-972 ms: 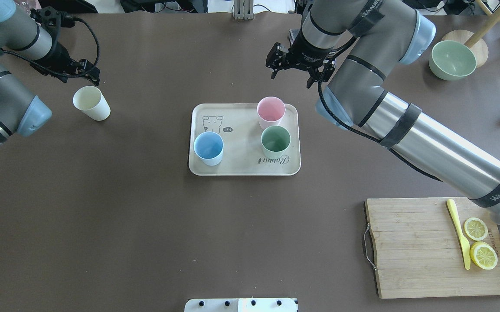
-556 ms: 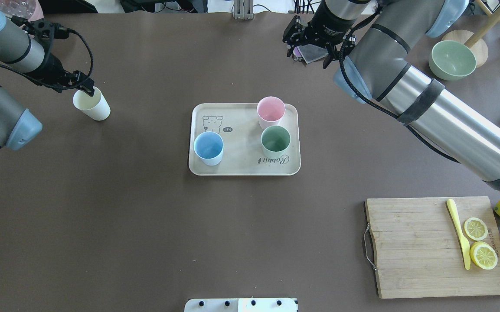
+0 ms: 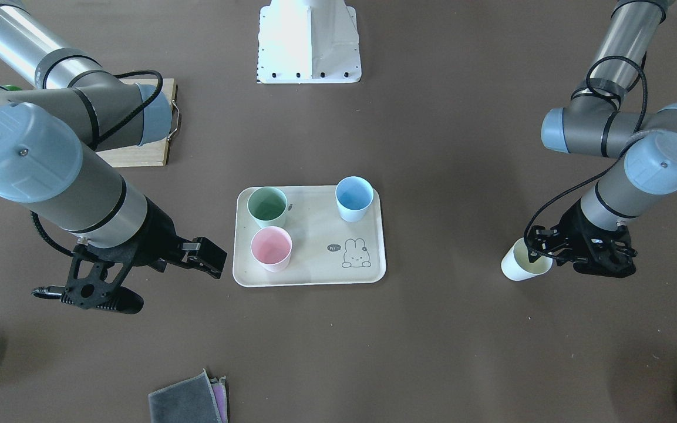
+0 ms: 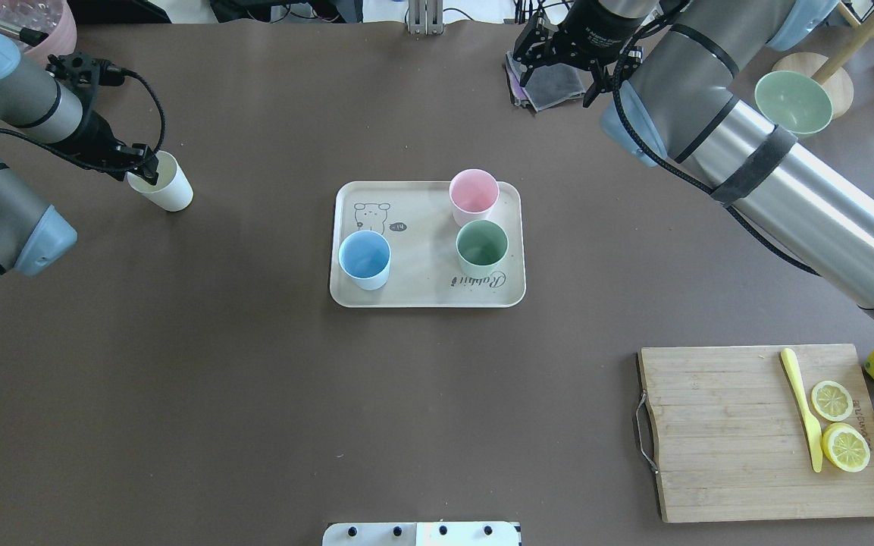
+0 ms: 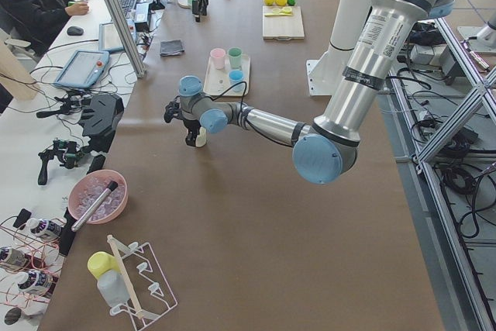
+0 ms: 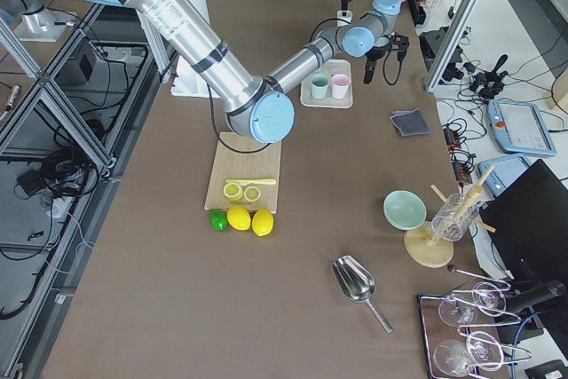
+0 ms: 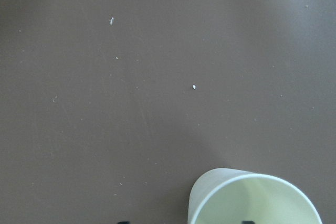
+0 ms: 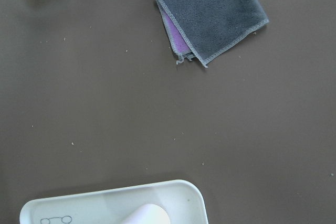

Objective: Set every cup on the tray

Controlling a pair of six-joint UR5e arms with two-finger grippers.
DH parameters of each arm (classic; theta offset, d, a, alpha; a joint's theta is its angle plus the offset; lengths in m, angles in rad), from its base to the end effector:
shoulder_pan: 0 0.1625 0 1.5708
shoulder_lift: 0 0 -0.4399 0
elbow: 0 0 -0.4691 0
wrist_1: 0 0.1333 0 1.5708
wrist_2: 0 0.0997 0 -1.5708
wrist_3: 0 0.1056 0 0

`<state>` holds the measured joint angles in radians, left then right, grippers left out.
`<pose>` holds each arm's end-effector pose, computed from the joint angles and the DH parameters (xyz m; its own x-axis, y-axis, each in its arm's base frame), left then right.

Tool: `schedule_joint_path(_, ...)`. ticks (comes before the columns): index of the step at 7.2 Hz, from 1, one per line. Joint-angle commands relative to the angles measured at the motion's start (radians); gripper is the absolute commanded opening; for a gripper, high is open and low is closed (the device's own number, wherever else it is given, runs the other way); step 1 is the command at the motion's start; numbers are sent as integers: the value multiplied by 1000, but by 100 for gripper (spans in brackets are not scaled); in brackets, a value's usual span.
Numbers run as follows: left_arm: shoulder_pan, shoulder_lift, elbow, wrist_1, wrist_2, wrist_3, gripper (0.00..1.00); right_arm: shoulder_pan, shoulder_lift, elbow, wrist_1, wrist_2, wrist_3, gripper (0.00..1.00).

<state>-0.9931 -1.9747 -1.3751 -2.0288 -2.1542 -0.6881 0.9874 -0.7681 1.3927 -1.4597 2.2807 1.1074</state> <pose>0.3547 -0.6816 0.4777 0.6691 0.1541 -0.7270 -0.0057 0.9793 0.2024 -0.4004 -0.7237 0.1863 0.5406 0.2036 0.8163 -0.1681 0.9769 -0.1323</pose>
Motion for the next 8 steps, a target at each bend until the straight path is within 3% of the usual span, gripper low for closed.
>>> schedule_joint_path(1,17,-4,10,-22,0,-1,0,28,-29,47,-54,11,-49,100)
schedule_joint_path(2,-13,-34,-1,1,-13,-5,0,39,-40,77,-94,13,-70,100)
schedule_joint_path(4,-36,-189,-36,204,-78,-103,0,63,-104,133,-122,11,-148,100)
schedule_joint_path(6,54,-274,-41,213,-70,-274,0,97,-209,196,-122,10,-225,100)
schedule_joint_path(8,208,-355,-33,211,52,-434,0,123,-275,222,-122,6,-273,100)
